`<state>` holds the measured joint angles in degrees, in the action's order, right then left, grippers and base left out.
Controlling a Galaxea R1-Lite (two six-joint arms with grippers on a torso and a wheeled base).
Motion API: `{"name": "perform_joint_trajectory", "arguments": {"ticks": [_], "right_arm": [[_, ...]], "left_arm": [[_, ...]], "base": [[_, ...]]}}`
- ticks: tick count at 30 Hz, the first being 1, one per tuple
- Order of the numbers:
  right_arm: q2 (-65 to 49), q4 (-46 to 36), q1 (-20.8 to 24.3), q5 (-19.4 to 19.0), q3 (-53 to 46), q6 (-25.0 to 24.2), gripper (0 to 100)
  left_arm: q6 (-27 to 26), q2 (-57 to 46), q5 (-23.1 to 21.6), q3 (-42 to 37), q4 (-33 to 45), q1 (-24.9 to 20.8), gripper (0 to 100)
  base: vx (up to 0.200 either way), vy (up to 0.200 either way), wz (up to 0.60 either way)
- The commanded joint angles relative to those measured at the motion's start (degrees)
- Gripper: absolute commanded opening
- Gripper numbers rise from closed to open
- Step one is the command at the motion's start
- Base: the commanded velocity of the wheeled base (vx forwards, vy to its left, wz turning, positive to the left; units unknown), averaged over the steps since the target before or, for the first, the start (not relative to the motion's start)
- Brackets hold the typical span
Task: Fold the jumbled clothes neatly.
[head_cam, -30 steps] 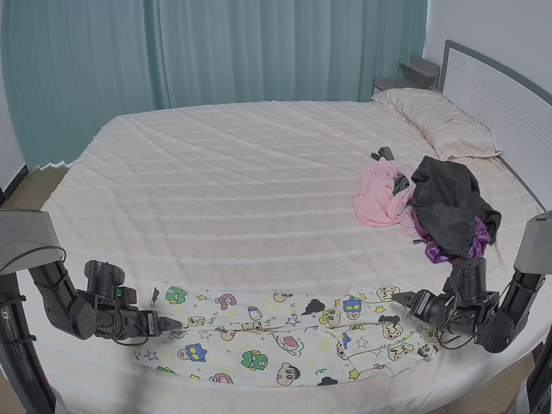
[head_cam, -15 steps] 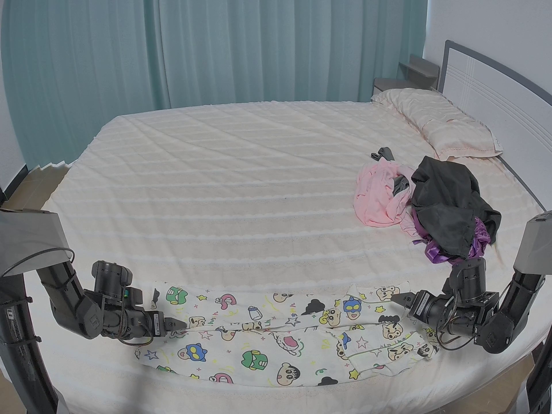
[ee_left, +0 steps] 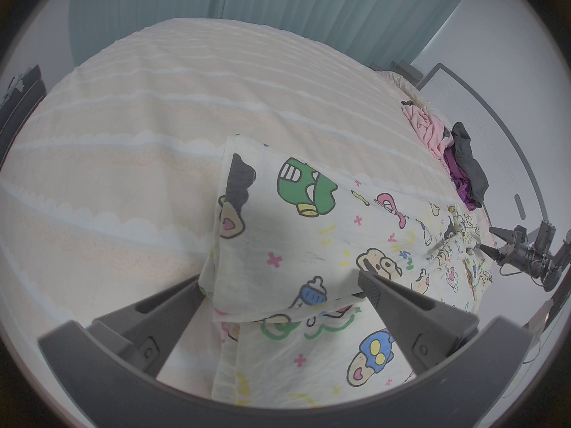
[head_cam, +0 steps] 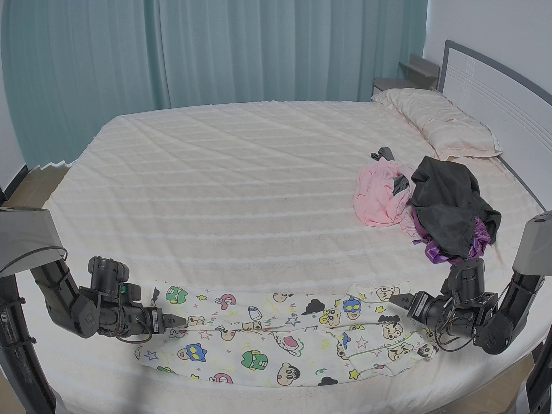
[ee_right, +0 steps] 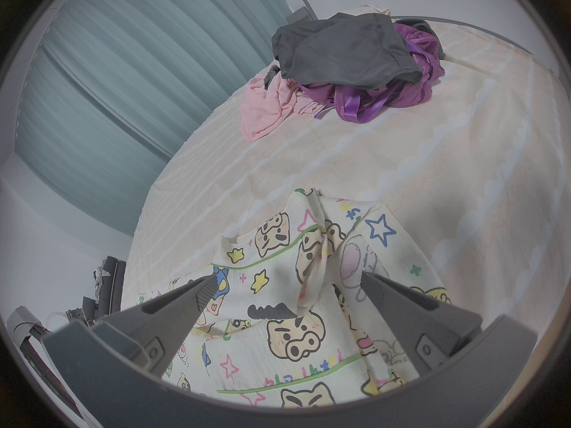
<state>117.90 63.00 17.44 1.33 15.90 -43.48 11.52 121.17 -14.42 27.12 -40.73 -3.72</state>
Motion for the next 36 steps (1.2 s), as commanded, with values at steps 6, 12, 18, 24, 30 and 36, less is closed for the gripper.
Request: {"name": "perform_joint_trajectory", "arguments": {"ticks": [6,12,18,24,30,36], "right_arm": [[0.1,0.0,0.0,0.0,0.0,0.0,100],[0.2,0.0,-0.1,0.0,0.1,-0.1,100],[-1.4,1.1,-0.7,0.1,0.0,0.0,100],[-2.9,1.2,-2.3,0.1,0.1,0.0,100],[-3.0,1.2,-4.0,0.0,0.4,0.0,100],[-3.3,1.2,-4.0,0.0,0.4,0.0,100]], "left_arm": [[0.1,2.2,-0.2,-0.1,-0.2,-1.3,0],[0.2,1.8,-0.2,-0.3,-0.2,-1.3,0],[3.3,-1.2,0.0,-0.3,-0.1,-0.6,0],[3.5,-5.5,0.0,-0.1,3.1,0.7,0],[3.0,-11.1,-0.7,0.4,8.2,5.1,0],[1.9,-15.1,-1.5,0.8,11.5,11.0,0]], "base": [[0.000,0.000,0.00],[0.000,0.000,0.00],[0.000,0.000,0.00],[0.000,0.000,0.00],[0.000,0.000,0.00],[0.000,0.000,0.00]]}}
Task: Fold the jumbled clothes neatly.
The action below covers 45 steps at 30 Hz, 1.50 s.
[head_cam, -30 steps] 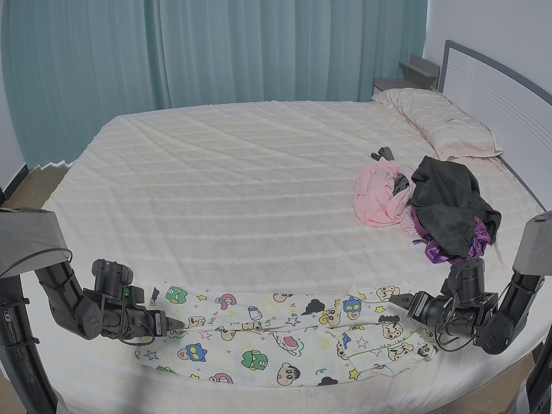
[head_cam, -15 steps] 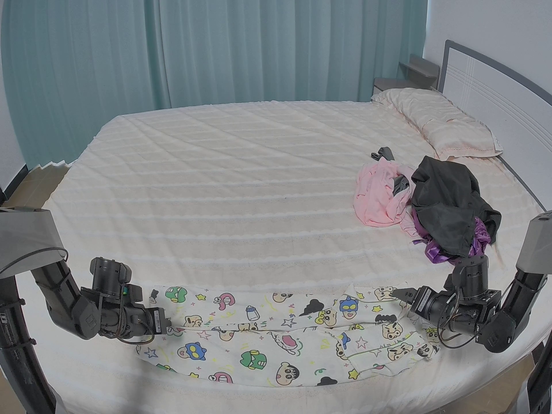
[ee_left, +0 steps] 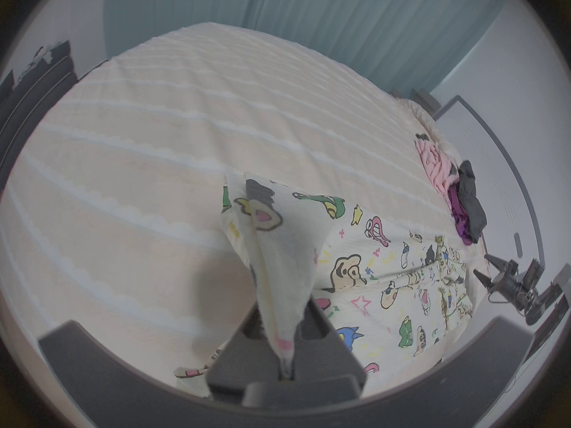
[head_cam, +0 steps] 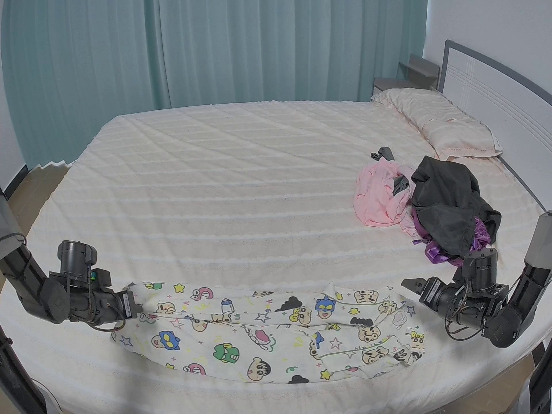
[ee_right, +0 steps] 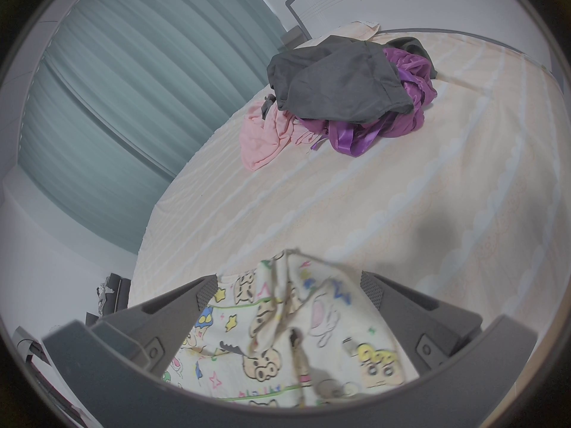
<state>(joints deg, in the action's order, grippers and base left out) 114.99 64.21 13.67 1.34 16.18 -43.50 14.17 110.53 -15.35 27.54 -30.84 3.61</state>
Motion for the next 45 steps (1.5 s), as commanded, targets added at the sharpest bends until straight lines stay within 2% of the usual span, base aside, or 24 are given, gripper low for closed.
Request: {"name": "perform_joint_trajectory", "arguments": {"ticks": [1,3,9,14,17,20,22,26,27,29,30,31,34,37,39,40,45], "right_arm": [[-0.5,0.0,-0.2,0.0,0.1,0.0,100],[-0.5,0.0,-0.2,0.0,0.0,0.0,100],[-0.4,0.0,-0.9,0.0,0.2,0.0,100],[-0.4,0.0,-1.2,0.0,0.3,-0.1,100],[-0.5,0.0,-1.4,0.0,0.3,-0.1,100],[-0.6,0.1,-1.4,0.0,0.3,-0.1,100],[-0.6,0.1,-1.4,0.0,0.3,-0.1,100],[-1.0,0.1,-1.4,0.0,0.3,-0.1,100],[-1.0,0.1,-1.4,0.0,0.3,-0.1,100],[-1.4,0.1,-1.4,0.0,0.2,0.0,100],[-1.4,0.1,-1.4,0.0,0.2,0.0,100],[-1.4,0.0,-1.4,0.0,0.2,0.0,100],[-1.4,0.0,-1.4,0.0,0.2,0.0,100],[-1.4,0.1,-1.3,0.0,0.2,0.0,100],[-1.4,0.1,-1.2,0.0,0.2,0.0,100],[-1.4,0.1,-1.2,0.0,0.2,0.0,100],[-1.9,0.0,-1.0,0.0,0.1,0.0,100]], "left_arm": [[-1.2,-5.1,-1.1,0.4,2.2,4.7,0],[-1.9,-6.3,-2.0,0.6,2.8,6.9,0],[-5.9,-8.1,-2.9,3.0,3.4,17.7,0],[-6.7,-8.5,-3.4,8.8,9.6,24.3,0],[-6.5,-9.6,-4.8,12.5,13.9,26.4,0],[-6.8,-11.1,-4.1,12.6,17.6,25.5,0],[-6.4,-12.4,-2.3,11.7,18.1,22.0,0],[-3.5,-15.0,5.9,8.9,18.1,12.5,0],[-3.5,-15.0,5.9,8.9,18.1,12.5,0],[2.9,-17.3,11.7,8.5,18.1,3.0,0],[2.9,-17.3,11.7,8.5,18.1,3.0,0],[7.0,-18.2,14.7,8.6,18.2,-4.1,0],[10.9,-18.0,20.8,9.2,18.2,-14.0,0],[14.5,-17.5,26.2,10.1,18.2,-22.5,0],[16.8,-16.9,27.8,11.0,18.3,-26.8,0],[19.1,-15.5,29.3,12.5,18.4,-30.9,0],[24.2,-10.2,33.6,18.7,20.8,-41.2,0]], "base": [[0.000,0.000,0.00],[0.000,0.000,0.00],[0.000,0.000,0.00],[0.000,0.000,0.00],[0.000,0.000,0.00],[0.000,0.000,0.00],[0.000,0.000,0.00],[0.000,0.000,0.00],[0.000,0.000,0.00],[0.000,0.000,0.00],[0.000,0.000,0.00],[0.000,0.000,0.00],[0.000,0.000,0.00],[0.000,0.000,0.00],[0.000,0.000,0.00],[0.000,0.000,0.00],[0.000,0.000,0.00]]}}
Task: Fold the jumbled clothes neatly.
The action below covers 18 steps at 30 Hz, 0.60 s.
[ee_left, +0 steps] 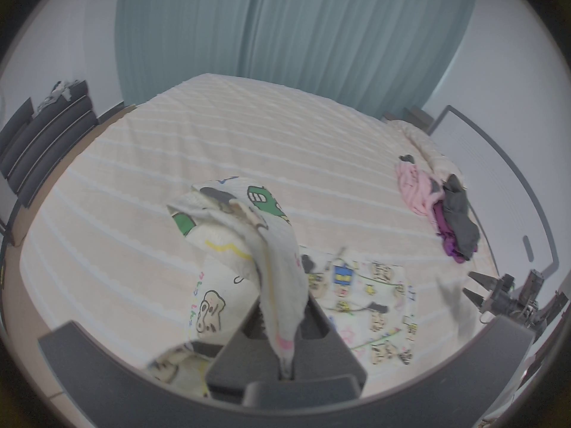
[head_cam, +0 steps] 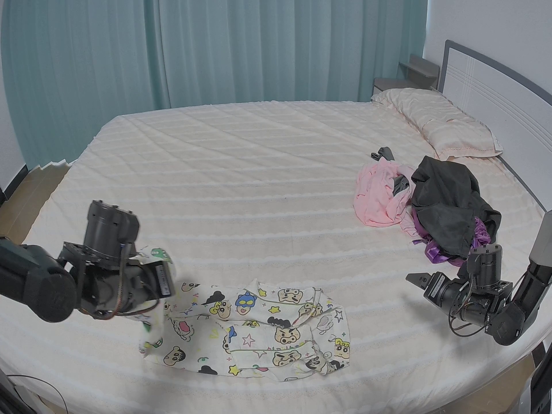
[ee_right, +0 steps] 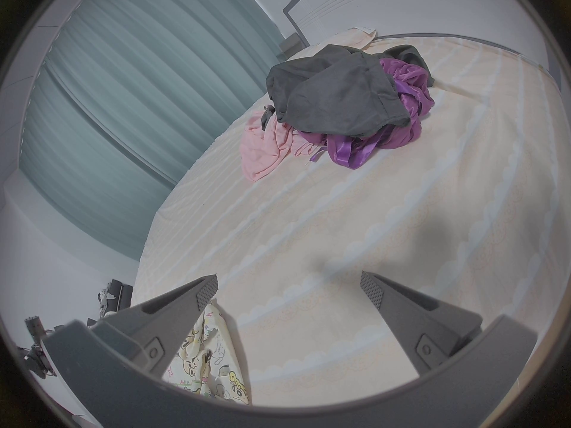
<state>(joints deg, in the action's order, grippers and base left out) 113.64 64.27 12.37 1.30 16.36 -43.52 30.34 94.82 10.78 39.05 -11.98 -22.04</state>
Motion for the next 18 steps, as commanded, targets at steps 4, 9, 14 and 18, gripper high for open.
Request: {"name": "perform_joint_trajectory", "arguments": {"ticks": [4,9,14,18], "right_arm": [[-0.7,0.0,0.5,0.0,-0.1,0.0,100],[-0.8,0.0,0.6,0.0,-0.1,0.0,100],[-0.9,0.0,0.6,0.0,0.0,0.0,100],[-0.9,0.0,0.6,0.0,0.0,0.1,100]], "left_arm": [[12.4,10.0,8.0,13.6,5.3,-22.5,0],[16.3,14.6,8.2,18.6,6.3,-26.8,0],[19.2,16.9,8.4,21.8,5.7,-29.6,0],[21.4,18.1,9.0,22.9,2.8,-31.0,0]], "base": [[0.000,0.000,0.00],[0.000,0.000,0.00],[0.000,0.000,0.00],[0.000,0.000,0.00]]}}
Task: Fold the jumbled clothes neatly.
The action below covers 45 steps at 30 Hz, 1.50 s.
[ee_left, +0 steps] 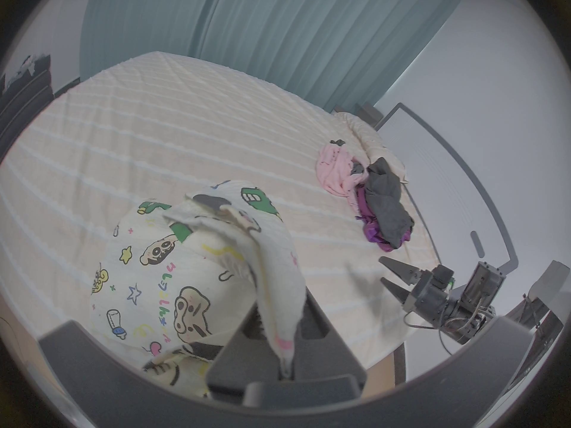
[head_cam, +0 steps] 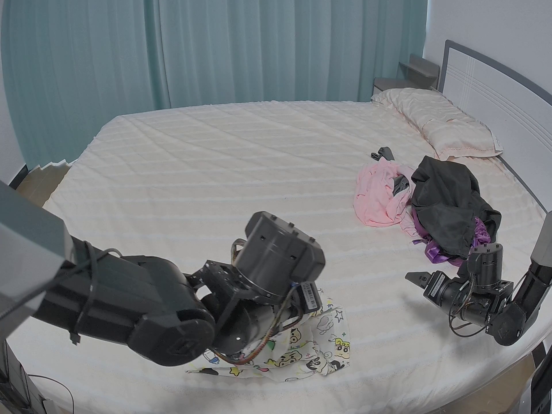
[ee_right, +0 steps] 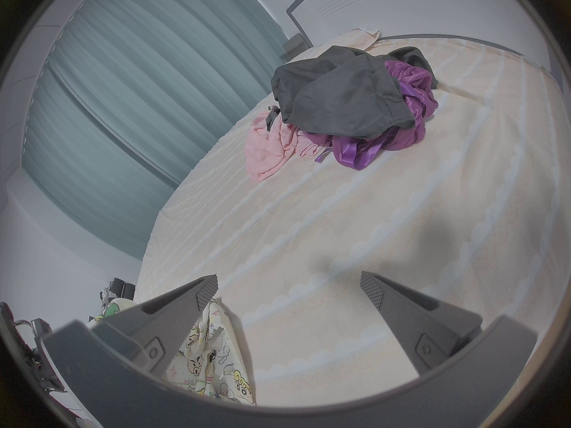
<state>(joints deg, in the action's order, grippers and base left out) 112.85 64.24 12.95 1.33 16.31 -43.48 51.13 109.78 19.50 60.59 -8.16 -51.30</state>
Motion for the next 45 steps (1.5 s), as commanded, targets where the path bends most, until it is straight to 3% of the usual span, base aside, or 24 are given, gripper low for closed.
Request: {"name": "perform_joint_trajectory", "arguments": {"ticks": [1,8,9,26,32,33,34,35,38,45], "right_arm": [[-0.1,0.0,0.1,0.0,0.0,0.1,100],[-0.2,0.0,1.0,0.0,-0.1,0.1,100],[-0.2,0.0,1.0,0.0,-0.1,0.0,100],[0.0,0.0,0.9,-0.2,-0.3,-0.1,100],[-0.2,0.0,1.8,-0.2,-0.7,-0.3,100],[-0.2,0.1,2.2,-0.2,-0.8,-0.4,100],[-0.2,0.0,2.3,-0.2,-0.8,-0.4,100],[-0.1,0.0,3.0,-0.1,-0.8,-0.5,100],[-0.1,0.1,3.6,-0.2,-1.8,-0.7,100],[-0.2,0.1,4.1,-0.2,-2.2,-0.8,100]], "left_arm": [[0.6,3.3,0.4,1.4,-1.6,-2.1,0],[0.3,5.5,2.6,2.3,-6.8,-2.5,0],[0.2,5.6,2.6,2.3,-7.0,-2.6,100],[0.8,1.0,5.9,0.8,-7.0,-3.5,100],[5.2,-5.9,3.7,-9.8,-9.0,9.5,100],[5.9,-7.6,1.6,-13.7,-11.4,12.7,100],[5.9,-7.9,1.3,-14.1,-11.6,13.0,100],[5.9,-11.2,-1.8,-20.2,-15.4,15.5,100],[5.8,-13.4,-5.3,-28.6,-20.9,17.4,100],[6.0,-11.6,-7.5,-42.0,-34.0,19.0,100]], "base": [[0.000,0.000,0.00],[0.000,0.000,0.00],[0.000,0.000,0.00],[0.000,0.000,0.00],[0.000,0.000,0.00],[0.000,0.000,0.00],[0.000,0.000,0.00],[0.000,0.000,0.00],[0.000,0.000,0.00],[0.000,0.000,0.00]]}}
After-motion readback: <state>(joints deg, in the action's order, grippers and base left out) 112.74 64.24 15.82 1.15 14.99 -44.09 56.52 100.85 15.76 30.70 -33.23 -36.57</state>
